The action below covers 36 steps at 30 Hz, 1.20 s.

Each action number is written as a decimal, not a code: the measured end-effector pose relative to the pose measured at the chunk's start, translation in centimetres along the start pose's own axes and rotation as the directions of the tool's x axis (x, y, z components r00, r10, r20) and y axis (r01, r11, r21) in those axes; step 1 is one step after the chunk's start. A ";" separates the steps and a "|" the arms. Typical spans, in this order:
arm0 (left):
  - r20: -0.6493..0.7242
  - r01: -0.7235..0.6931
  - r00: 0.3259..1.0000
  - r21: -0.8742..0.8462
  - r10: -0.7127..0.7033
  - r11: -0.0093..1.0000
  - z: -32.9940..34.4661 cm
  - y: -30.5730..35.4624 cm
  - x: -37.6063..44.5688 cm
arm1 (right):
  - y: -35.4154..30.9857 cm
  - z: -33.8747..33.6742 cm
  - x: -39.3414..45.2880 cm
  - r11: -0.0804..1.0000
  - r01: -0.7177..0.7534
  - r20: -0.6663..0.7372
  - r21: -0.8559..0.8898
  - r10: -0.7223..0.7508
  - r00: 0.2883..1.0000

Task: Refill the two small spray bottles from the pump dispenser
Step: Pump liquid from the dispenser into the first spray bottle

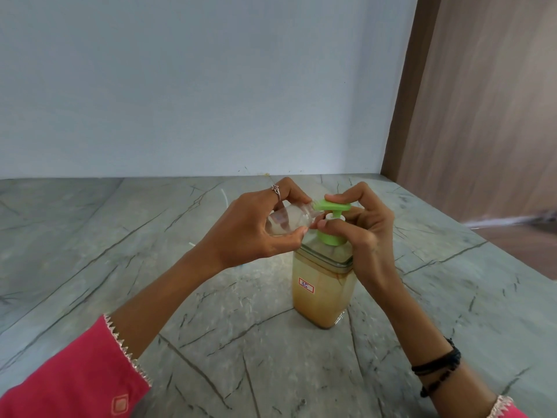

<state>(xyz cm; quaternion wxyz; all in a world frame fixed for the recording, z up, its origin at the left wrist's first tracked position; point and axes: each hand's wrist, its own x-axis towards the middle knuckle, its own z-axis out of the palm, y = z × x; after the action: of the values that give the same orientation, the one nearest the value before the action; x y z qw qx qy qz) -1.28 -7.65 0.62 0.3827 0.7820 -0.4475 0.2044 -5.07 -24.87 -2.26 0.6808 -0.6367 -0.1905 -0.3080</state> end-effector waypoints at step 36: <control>0.009 -0.013 1.000 -0.017 0.013 1.000 0.0 0.1 -0.1 | -0.2 0.2 0.4 1.000 -0.003 -0.021 -0.005 0.003 1.000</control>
<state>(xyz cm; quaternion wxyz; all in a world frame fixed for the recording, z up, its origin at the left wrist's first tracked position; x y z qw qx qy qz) -1.38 -7.62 0.63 0.3857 0.7769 -0.4559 0.1995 -4.90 -24.76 -1.82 0.6816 -0.6354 -0.1816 -0.3141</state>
